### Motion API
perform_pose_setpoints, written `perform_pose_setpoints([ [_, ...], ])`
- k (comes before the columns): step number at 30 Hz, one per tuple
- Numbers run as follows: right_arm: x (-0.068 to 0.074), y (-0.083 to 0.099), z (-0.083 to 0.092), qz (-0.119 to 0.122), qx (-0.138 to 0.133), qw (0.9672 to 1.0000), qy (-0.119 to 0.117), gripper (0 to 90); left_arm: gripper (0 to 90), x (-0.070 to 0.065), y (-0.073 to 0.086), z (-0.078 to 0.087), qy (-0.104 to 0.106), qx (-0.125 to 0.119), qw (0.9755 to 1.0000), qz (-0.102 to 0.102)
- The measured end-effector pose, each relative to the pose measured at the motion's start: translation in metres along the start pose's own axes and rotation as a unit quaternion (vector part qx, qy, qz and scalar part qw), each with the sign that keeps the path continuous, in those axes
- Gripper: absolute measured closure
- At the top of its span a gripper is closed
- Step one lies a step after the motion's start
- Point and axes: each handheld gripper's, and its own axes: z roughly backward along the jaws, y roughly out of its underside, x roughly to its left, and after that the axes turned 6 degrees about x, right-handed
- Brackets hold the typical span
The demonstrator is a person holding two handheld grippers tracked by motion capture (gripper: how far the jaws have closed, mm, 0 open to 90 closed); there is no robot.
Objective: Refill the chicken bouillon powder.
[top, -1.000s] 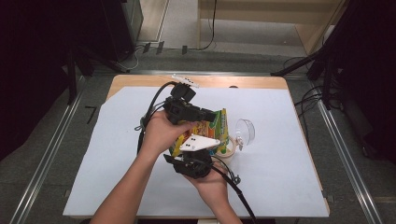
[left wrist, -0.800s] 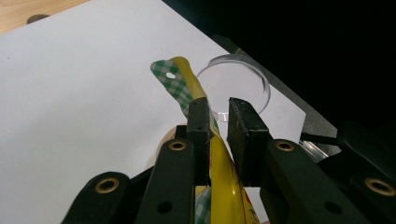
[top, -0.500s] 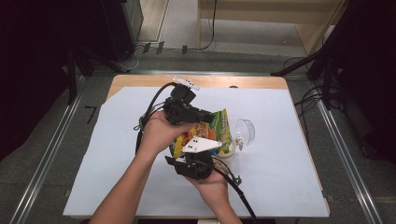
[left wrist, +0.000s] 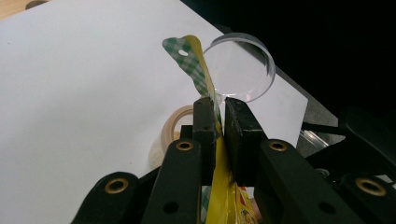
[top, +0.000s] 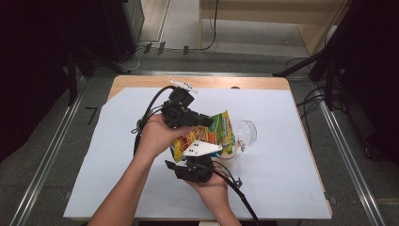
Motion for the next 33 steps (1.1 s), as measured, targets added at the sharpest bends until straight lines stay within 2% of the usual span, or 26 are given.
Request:
perform_pose_setpoints([
  [1, 0.0, 0.001, -0.001, -0.001, 0.0, 1.0, -0.003, 58.4, 84.4, -0.001, 0.001, 0.001, -0.008, 0.0, 1.0, -0.001],
  [3, -0.001, 0.003, -0.002, -0.001, -0.002, 0.9999, -0.016, 57.1, 85.7, -0.001, 0.003, 0.002, -0.008, 0.002, 1.0, -0.002],
  [6, -0.002, 0.006, -0.004, 0.002, 0.001, 0.9999, -0.016, 54.6, 86.2, 0.001, 0.007, 0.004, 0.002, 0.002, 1.0, 0.006],
  [9, -0.002, 0.009, -0.007, 0.003, 0.005, 0.9999, -0.012, 51.5, 86.3, 0.002, 0.01, 0.006, -0.003, 0.011, 0.9999, 0.002],
  [12, -0.003, 0.011, -0.008, -0.006, 0.012, 0.9997, -0.02, 50.1, 86.3, 0.003, 0.014, 0.009, -0.011, 0.008, 0.9999, 0.003],
  [16, -0.007, 0.014, -0.006, -0.019, 0.003, 0.9995, -0.025, 48.0, 86.8, 0.005, 0.019, 0.013, -0.006, 0.012, 0.9999, -0.003],
  [22, -0.012, 0.019, -0.004, -0.017, -0.001, 0.9998, -0.012, 46.3, 87.1, 0.006, 0.024, 0.015, 0.002, 0.018, 0.9997, -0.018],
  [29, -0.012, 0.02, -0.002, 0.0, -0.001, 1.0, 0.001, 45.9, 87.2, 0.008, 0.028, 0.016, 0.013, 0.014, 0.9997, -0.017],
  [33, -0.016, 0.024, -0.001, -0.001, -0.006, 0.9999, 0.013, 45.3, 87.2, 0.012, 0.032, 0.017, 0.011, 0.019, 0.9996, -0.016],
])
